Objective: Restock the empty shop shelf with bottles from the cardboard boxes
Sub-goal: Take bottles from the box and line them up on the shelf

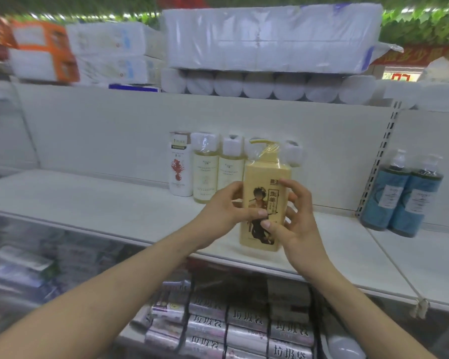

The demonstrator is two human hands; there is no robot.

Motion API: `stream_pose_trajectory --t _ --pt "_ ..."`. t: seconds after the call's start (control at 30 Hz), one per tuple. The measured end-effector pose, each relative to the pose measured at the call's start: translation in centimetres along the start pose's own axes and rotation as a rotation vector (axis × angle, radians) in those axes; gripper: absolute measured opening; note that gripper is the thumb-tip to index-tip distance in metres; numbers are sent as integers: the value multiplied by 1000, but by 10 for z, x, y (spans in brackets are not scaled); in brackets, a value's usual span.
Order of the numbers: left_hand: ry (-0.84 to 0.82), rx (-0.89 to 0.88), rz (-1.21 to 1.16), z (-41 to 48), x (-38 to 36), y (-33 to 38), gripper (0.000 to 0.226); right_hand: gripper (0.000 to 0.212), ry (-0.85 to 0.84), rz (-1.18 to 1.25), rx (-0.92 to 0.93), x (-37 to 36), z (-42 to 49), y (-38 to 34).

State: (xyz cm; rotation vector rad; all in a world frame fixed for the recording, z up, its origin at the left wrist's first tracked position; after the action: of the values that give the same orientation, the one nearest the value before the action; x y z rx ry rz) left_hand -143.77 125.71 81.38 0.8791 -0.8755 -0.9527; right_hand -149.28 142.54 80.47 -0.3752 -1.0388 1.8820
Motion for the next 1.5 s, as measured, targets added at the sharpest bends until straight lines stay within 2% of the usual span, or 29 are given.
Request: stream_pose_trajectory --t 0.1,0.3,0.47,0.63,0.9,0.93,1.0,1.03,1.1,1.17,1.23,1.5 --pt "90 25 6 -15 47 -9 67 83 -60 -19 -5 -41 11 -1" --pt "171 26 -2 -28 165 -33 61 61 -104 -148 -19 -114 44 0" --pt "160 66 73 -21 267 -71 58 46 -107 -333 -55 -191 70 15" --pt "135 89 52 4 327 -114 56 37 -102 -486 -93 -251 101 28" --pt "32 -17 131 37 341 -129 59 45 -21 -600 -284 -301 129 52" --pt "28 -40 141 38 341 -129 66 45 -13 -608 -295 -304 130 54" --pt "36 -125 196 35 344 -124 97 45 4 -630 -296 -308 130 59" --pt "44 -182 262 33 346 -120 115 46 15 -642 -288 -310 129 62" --pt "59 -318 468 30 351 -112 132 47 42 -671 -271 -312 128 67" --pt "39 -428 614 29 352 -104 130 48 62 -702 -269 -315 129 73" --pt "3 -463 647 32 350 -102 125 47 70 -717 -276 -317 131 77" --pt "6 -394 619 61 351 -115 122 39 76 -792 -335 -316 163 92"
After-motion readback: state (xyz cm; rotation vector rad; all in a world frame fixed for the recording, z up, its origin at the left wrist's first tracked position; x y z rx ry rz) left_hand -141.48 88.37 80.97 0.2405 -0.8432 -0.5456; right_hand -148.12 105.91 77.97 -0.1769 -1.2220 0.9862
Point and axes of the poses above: each hand's wrist, its own z-axis towards the middle knuckle, its own x-axis out of the back of the hand, y = z × x, the point moved 7 cm from there along z, towards the middle knuckle, and after that the axes turned 2 degrees about -x, right-handed, at the moved point
